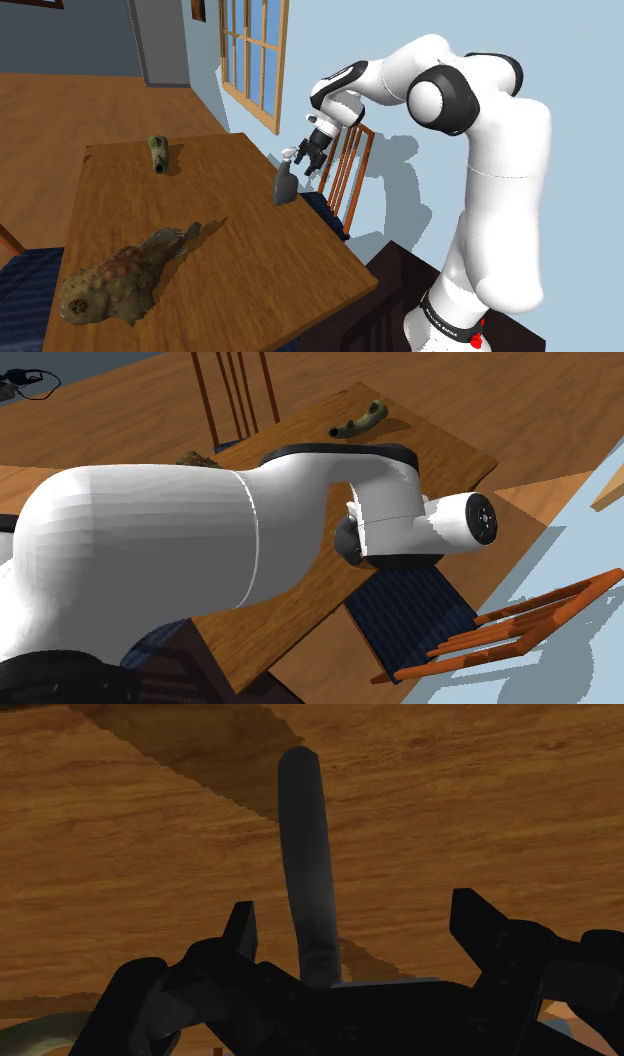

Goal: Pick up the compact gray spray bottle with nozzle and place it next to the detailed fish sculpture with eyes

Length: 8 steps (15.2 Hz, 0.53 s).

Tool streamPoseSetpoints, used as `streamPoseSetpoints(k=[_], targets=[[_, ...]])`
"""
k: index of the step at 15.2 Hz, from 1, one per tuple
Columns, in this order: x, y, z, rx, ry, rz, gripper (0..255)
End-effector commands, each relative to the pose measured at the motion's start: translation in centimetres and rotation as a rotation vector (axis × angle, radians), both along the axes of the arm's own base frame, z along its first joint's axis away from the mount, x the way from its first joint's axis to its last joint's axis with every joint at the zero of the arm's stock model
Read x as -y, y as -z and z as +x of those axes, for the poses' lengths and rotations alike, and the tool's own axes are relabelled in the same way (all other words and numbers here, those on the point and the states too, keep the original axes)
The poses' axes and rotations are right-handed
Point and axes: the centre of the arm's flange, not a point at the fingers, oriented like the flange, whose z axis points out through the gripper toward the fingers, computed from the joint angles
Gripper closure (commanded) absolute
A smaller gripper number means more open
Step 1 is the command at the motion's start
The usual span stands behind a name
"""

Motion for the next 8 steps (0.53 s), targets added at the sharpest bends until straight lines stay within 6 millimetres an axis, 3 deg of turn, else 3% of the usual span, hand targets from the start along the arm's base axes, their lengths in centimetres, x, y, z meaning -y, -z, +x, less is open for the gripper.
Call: streamPoseSetpoints(k=[1,8], targets=[[-0.5,1.4,2.6,0.021,-0.086,0.032,0],[-2.2,4.2,3.1,0.022,-0.090,0.033,0]])
